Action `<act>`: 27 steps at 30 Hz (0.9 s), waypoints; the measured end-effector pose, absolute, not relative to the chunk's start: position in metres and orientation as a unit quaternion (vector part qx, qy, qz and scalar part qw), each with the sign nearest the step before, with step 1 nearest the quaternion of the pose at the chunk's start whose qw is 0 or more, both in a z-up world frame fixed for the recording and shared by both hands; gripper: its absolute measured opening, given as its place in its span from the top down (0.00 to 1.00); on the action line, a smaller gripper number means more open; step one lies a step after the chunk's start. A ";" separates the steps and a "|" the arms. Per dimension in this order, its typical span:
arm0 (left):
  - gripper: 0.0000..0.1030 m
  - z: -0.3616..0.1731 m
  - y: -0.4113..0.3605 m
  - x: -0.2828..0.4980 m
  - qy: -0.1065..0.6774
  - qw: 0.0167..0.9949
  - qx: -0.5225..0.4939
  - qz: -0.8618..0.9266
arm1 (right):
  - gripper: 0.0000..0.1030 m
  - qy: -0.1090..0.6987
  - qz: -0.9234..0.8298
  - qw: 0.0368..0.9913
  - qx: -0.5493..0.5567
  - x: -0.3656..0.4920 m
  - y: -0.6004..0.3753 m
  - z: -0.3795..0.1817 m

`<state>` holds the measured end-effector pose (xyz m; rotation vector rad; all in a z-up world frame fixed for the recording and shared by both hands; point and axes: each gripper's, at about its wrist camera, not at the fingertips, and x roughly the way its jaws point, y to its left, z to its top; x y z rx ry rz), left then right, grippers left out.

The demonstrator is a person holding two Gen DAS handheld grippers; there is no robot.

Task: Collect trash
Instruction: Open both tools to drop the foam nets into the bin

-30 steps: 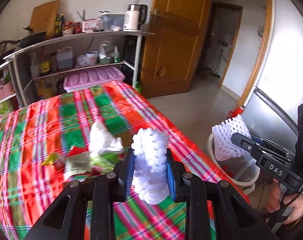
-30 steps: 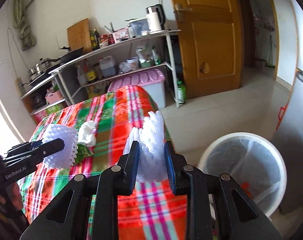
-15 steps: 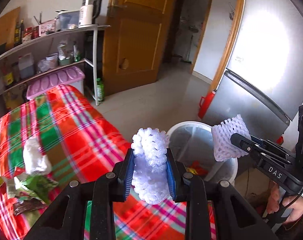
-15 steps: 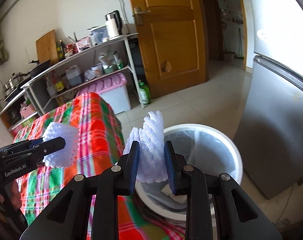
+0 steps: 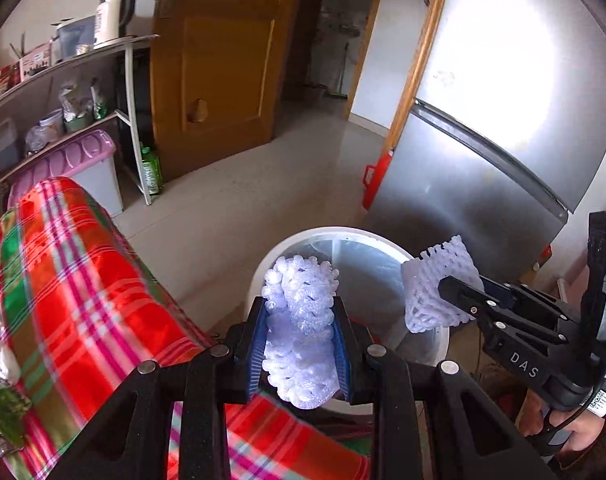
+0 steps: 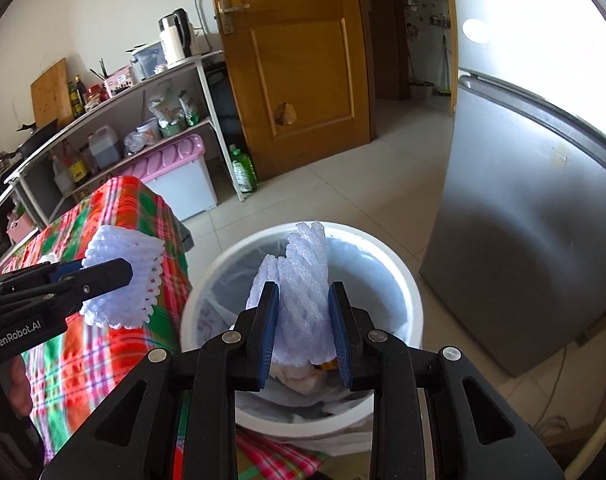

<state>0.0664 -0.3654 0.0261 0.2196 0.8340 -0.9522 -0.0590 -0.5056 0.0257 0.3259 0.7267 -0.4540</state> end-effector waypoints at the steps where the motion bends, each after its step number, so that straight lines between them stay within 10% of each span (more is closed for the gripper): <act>1: 0.71 0.023 -0.371 0.067 0.392 0.799 0.104 -0.443 | 0.74 0.354 -0.221 0.895 0.159 -0.059 -0.509 0.023; 7: 0.69 0.003 -0.395 0.070 0.406 0.797 0.128 -0.428 | 0.73 0.373 -0.222 0.887 0.155 -0.052 -0.520 0.010; 13: 0.45 -0.003 -0.403 0.072 0.415 0.793 0.125 -0.428 | 0.44 0.387 -0.226 0.882 0.148 -0.048 -0.526 0.000; 27: 0.39 -0.002 -0.396 0.073 0.420 0.793 0.112 -0.428 | 0.43 0.386 -0.239 0.878 0.155 -0.049 -0.526 -0.002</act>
